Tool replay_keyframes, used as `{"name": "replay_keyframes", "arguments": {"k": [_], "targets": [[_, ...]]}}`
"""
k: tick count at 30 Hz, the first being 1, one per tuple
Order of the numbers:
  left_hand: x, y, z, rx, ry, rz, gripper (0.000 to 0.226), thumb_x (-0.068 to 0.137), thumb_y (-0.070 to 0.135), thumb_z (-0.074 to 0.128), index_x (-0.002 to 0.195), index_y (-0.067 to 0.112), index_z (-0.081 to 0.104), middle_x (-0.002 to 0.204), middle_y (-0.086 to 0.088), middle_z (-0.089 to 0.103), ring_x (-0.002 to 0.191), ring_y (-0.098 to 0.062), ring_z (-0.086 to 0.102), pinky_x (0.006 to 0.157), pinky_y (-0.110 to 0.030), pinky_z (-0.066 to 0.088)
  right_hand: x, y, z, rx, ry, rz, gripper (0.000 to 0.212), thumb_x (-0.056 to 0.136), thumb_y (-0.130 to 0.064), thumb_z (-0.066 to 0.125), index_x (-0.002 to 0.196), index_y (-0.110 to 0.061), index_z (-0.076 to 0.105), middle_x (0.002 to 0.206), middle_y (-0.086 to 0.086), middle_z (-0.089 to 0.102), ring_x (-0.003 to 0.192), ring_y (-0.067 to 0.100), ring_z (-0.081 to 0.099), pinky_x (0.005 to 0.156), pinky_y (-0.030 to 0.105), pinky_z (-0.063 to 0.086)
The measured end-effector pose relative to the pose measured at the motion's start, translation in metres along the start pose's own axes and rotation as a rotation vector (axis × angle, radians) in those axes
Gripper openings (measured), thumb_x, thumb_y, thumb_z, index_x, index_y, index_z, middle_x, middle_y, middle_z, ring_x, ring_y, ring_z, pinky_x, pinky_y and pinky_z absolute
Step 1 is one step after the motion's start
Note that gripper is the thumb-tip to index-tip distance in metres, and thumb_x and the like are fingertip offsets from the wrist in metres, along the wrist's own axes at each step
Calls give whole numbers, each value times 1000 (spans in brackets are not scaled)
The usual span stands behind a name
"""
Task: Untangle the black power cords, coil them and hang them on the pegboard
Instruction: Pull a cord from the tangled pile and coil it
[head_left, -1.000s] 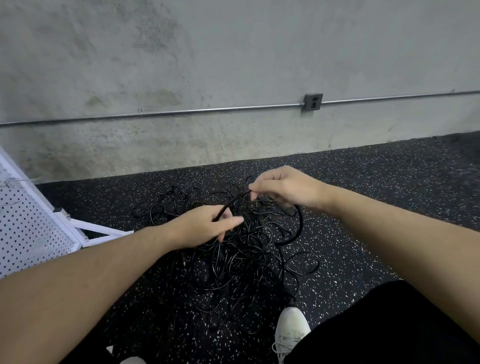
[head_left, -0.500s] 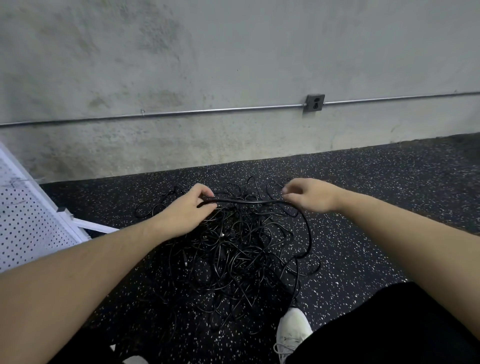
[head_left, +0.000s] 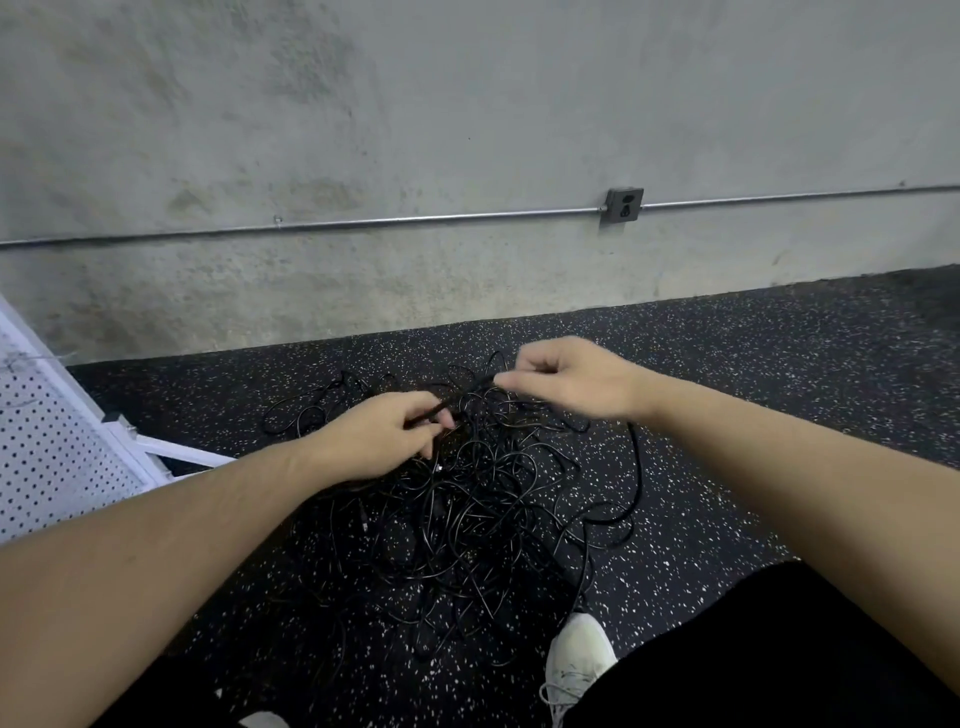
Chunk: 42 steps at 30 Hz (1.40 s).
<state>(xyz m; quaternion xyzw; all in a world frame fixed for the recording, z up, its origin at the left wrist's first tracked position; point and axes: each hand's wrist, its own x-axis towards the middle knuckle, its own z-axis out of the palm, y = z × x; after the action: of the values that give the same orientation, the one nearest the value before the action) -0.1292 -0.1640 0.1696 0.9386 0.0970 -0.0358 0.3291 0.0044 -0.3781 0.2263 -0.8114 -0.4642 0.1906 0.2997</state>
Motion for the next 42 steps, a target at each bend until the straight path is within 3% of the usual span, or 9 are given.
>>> {"name": "replay_keyframes", "arguments": {"k": [4,8,13,17,22,27,33,37,42], "targets": [[-8,-26,-4,26,-40,-96,23,105,23,53,101,39,69,97,23,74,68,-7,63,67,-25,51,-10,16,-19,358,165,57,41,94,-44,66,64,-25,44,56,-7,37,48,12,27,48,17,30],[-10,-26,-2,-32,-35,-81,20,107,37,48,105,33,68,92,18,74,45,-4,42,47,-20,37,-11,34,-22,430,270,187,41,96,-43,65,64,-25,46,56,-6,41,50,14,31,51,27,28],[-2,-4,2,-264,79,-14,24,111,29,39,109,27,63,75,4,63,76,-20,71,80,-42,61,-19,55,-20,100,110,369,23,102,-34,58,111,-14,64,87,3,71,66,13,57,60,22,47],[-1,19,6,-222,108,105,23,110,32,39,109,36,63,68,1,55,71,-28,65,77,-44,56,-18,38,-12,-25,-22,317,34,101,-32,60,134,-28,52,121,6,67,94,25,67,83,40,54],[2,43,6,-119,153,167,16,107,35,48,103,34,63,67,4,58,55,-1,53,60,-18,42,-7,0,-1,55,-43,84,19,101,-31,60,114,-19,66,78,-9,67,56,-9,57,52,5,39],[1,44,4,-232,168,148,17,105,34,52,99,24,63,81,6,74,62,-7,58,70,-26,48,0,-8,2,82,79,-26,26,102,-35,58,102,-12,70,54,-16,50,43,-2,42,49,10,33],[-2,5,5,-198,85,-48,29,109,39,42,99,31,68,86,5,73,58,-11,55,64,-34,52,2,9,-14,609,275,6,25,105,-30,51,86,-16,62,62,-9,47,56,10,41,61,26,39],[0,-1,4,-400,155,-81,24,106,49,43,113,34,60,123,19,68,116,0,61,113,-42,43,2,22,-17,744,265,13,30,105,-21,47,76,-17,54,64,-4,43,57,13,36,59,28,33],[4,23,10,-355,133,36,55,103,31,59,152,28,33,156,8,45,140,-7,44,122,-37,32,-5,21,-10,606,84,25,28,106,-13,44,85,-13,62,63,-5,38,57,12,30,58,28,27]]}}
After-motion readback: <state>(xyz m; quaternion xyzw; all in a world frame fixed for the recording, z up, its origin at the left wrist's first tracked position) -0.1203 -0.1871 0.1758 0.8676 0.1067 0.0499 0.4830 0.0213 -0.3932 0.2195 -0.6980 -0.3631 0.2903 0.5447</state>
